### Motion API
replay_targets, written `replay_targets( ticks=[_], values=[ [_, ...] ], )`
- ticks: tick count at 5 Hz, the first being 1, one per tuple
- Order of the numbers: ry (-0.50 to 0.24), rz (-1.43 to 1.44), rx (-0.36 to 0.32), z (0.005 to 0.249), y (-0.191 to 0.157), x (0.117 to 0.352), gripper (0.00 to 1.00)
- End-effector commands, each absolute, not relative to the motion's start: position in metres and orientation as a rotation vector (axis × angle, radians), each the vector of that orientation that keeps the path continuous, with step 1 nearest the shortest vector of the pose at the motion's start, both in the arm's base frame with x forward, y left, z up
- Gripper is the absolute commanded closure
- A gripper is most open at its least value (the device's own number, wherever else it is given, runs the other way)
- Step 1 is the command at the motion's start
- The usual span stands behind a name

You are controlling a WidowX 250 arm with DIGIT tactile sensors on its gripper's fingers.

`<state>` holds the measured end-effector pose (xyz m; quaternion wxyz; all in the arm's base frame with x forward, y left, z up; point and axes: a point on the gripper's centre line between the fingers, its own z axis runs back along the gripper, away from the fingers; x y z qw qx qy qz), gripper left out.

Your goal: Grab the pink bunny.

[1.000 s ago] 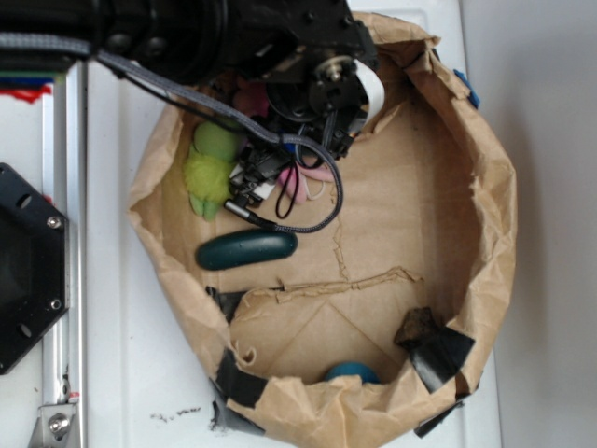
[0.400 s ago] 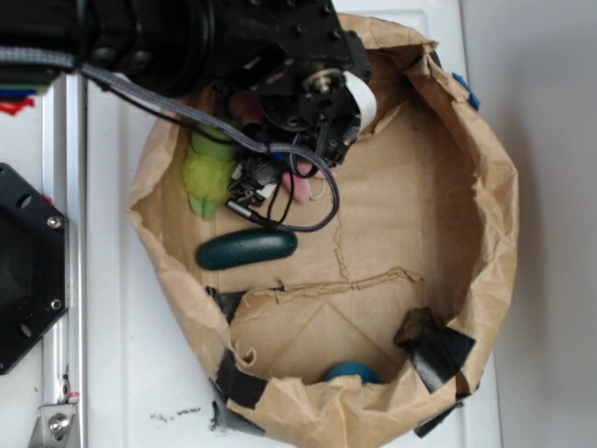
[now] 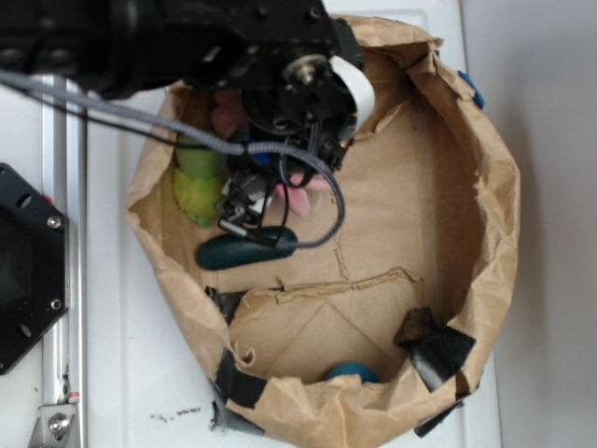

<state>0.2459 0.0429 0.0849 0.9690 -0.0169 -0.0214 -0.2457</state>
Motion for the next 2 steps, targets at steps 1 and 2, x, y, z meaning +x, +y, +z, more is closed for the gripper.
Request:
replay_targets(
  ticks=[1, 2],
  values=[
    [-0.107, -0.095, 0.065, 0.153, 0.001, 0.258, 1.0],
    [-0.137, 0.155, 0.091, 0.166, 0.01, 0.258, 1.0]
  ],
)
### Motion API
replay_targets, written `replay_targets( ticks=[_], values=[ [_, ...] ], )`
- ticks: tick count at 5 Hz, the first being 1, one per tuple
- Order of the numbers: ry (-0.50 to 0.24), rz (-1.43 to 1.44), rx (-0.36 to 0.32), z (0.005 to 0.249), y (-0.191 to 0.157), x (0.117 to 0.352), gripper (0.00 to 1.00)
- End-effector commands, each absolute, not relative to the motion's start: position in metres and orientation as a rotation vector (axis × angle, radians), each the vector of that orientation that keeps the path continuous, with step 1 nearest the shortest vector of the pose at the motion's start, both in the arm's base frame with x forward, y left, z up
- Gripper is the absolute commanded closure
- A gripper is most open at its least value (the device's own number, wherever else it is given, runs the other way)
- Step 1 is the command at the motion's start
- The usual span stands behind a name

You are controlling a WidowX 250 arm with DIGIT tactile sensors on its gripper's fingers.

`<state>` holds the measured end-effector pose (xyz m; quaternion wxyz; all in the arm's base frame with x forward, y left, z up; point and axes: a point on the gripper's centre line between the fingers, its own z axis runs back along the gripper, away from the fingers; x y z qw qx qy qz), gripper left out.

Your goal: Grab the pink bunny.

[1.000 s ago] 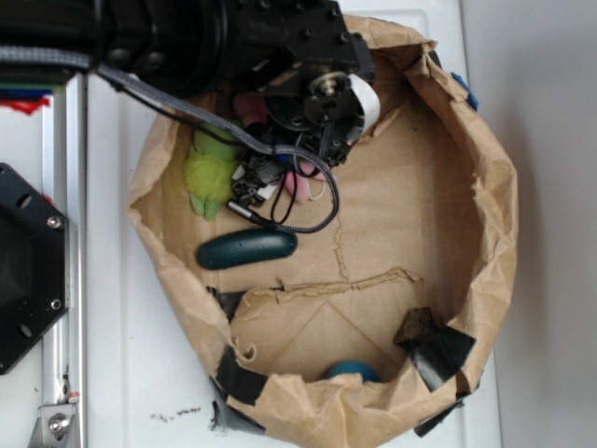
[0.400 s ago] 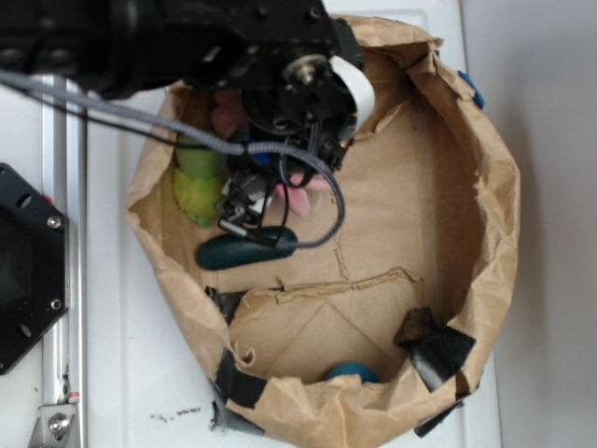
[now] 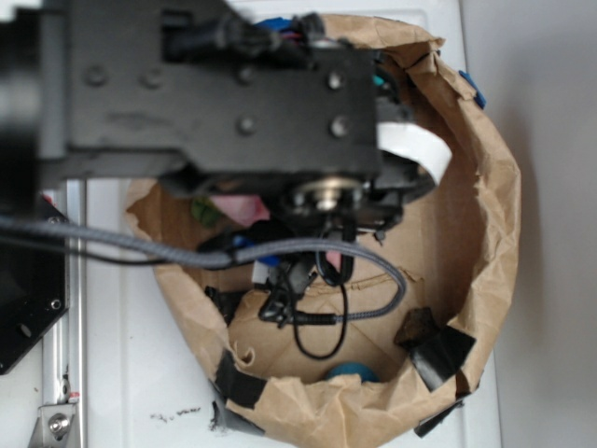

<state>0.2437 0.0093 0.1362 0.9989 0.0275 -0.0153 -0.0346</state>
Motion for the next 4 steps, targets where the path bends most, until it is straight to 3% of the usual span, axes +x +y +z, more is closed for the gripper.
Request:
replay_targets(
  ticks=[1, 3, 4],
  values=[
    [-0.201, 0.218, 0.101, 0.181, 0.02, 0.255, 1.0],
    [-0.233, 0.262, 0.053, 0.182, 0.03, 0.261, 1.0],
    [-0.228, 0.276, 0.064, 0.183, 0.03, 0.259, 1.0]
  ],
)
